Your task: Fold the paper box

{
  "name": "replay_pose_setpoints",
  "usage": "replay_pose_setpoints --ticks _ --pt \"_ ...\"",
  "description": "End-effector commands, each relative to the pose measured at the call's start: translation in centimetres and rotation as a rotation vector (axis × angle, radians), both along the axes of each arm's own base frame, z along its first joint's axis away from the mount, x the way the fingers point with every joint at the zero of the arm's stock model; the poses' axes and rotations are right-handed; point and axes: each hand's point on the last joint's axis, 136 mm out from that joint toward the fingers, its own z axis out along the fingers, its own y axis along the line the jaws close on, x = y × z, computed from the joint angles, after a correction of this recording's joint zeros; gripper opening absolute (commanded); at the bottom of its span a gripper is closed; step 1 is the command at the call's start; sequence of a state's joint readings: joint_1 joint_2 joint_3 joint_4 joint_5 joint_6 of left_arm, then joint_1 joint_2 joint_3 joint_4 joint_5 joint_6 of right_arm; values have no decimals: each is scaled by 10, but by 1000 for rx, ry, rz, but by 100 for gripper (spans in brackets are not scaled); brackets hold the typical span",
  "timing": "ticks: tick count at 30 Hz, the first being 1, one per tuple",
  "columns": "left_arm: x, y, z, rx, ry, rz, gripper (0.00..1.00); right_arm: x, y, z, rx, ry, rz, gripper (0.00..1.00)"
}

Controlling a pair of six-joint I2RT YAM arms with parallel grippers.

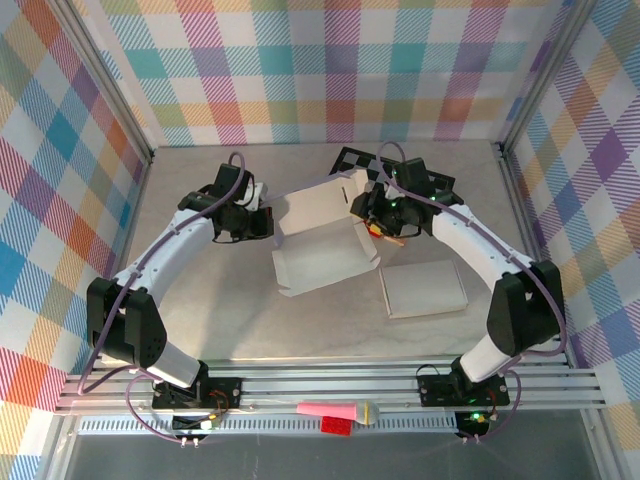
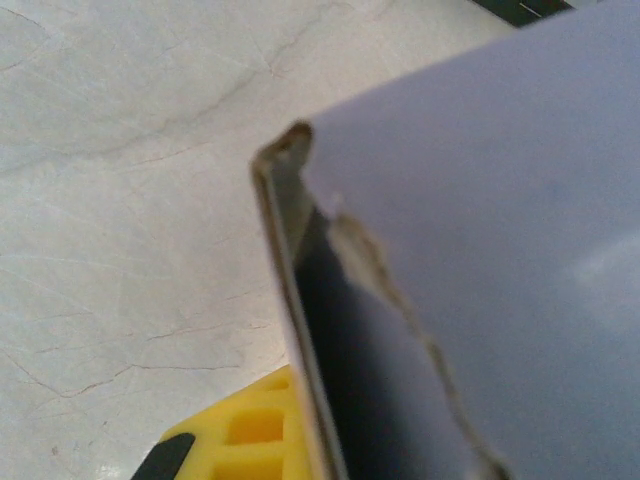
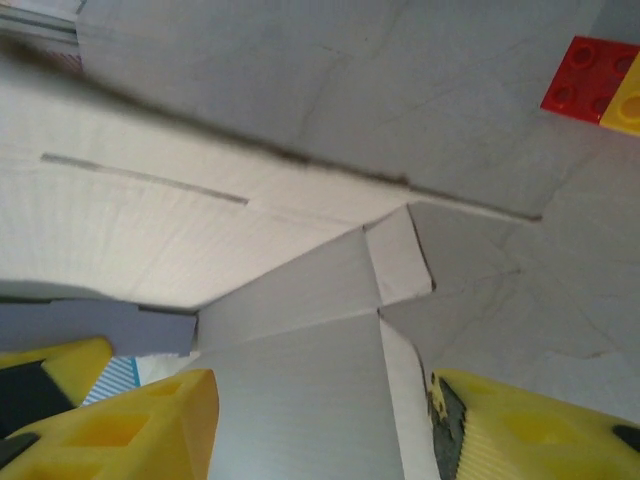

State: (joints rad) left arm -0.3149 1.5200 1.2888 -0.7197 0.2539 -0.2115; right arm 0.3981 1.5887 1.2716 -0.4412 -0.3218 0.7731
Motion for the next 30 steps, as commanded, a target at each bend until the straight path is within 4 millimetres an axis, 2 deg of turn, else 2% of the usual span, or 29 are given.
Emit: replay_pose_setpoints --ticks 1,8,14,19,24,30 --pt "0 0 8 -22 10 -9 0 22 1 8 -3 -111 -5 57" --pt "0 0 9 -26 13 -9 0 25 -3 -11 -60 -89 1 56" --pt "1 -2 10 -33 16 -13 0 17 -6 -15 -57 -88 -8 58" --pt "2 -3 9 -37 22 -16 0 23 0 -19 -22 -84 -4 51" --pt "1 -3 8 -39 25 -17 0 29 7 -4 9 -116 8 41" --pt "0 -3 7 -43 29 -15 0 26 15 7 57 -109 19 40"
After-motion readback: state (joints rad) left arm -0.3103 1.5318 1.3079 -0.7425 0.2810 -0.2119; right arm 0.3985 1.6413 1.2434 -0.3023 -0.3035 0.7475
